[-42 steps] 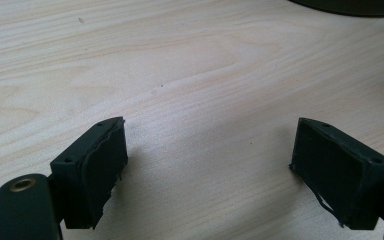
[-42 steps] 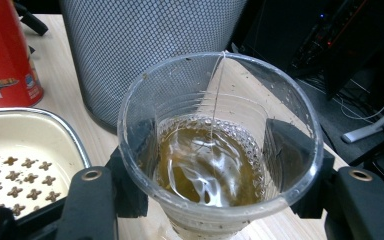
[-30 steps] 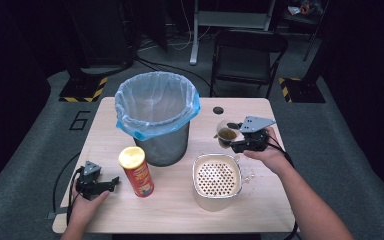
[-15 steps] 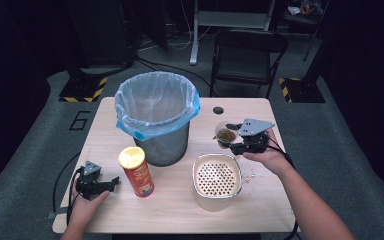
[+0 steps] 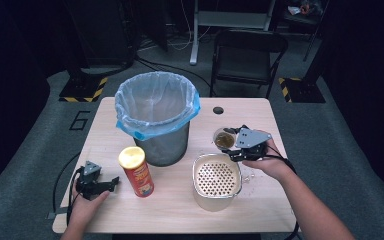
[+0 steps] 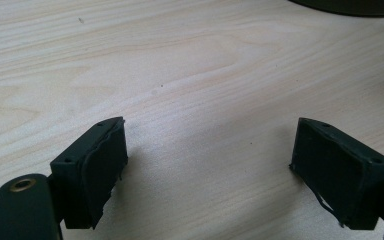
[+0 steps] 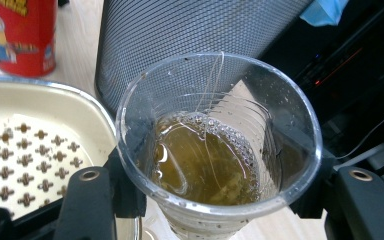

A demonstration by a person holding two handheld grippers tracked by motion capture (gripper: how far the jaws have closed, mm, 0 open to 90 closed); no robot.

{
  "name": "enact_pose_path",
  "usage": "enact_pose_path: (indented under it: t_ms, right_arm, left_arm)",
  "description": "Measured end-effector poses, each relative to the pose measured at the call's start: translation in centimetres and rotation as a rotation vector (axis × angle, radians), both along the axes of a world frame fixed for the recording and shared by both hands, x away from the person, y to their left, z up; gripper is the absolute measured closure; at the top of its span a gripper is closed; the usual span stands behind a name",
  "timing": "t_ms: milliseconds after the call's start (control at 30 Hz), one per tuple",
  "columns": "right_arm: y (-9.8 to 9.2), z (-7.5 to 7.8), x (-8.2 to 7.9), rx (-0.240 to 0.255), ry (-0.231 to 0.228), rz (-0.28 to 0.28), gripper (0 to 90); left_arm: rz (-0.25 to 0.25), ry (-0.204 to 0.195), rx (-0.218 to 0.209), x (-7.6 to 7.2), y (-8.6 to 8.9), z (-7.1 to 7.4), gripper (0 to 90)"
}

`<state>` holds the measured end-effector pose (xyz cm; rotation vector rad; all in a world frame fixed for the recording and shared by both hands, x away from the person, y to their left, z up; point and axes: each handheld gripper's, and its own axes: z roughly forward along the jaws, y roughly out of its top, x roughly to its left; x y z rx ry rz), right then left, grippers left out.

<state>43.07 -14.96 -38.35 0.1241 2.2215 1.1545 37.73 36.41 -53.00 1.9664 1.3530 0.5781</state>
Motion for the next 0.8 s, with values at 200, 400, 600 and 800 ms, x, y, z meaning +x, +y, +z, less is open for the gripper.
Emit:
enact_pose_path:
  t_ms: [200,400,600,800]
  right_arm:
    - [0.8,-0.6,-1.6,-0.124,-0.206,0.006,38.4]
    - [1.5,-1.2,-3.1,-0.221,-0.359,0.002,38.5]
    - [2.4,-2.0,-4.6,-0.346,-0.540,0.000,38.7]
    - [3.1,-3.1,-5.5,-0.495,-0.704,0.005,38.8]
  left_arm:
    - [0.000,0.000,0.000,0.0,0.0,0.0,14.3]
    - [0.000,0.001,0.000,0.0,0.0,0.0,14.3]
    - [0.000,0.000,0.000,0.0,0.0,0.0,14.3]
    - [0.002,-0.002,-0.001,0.0,0.0,0.0,14.3]
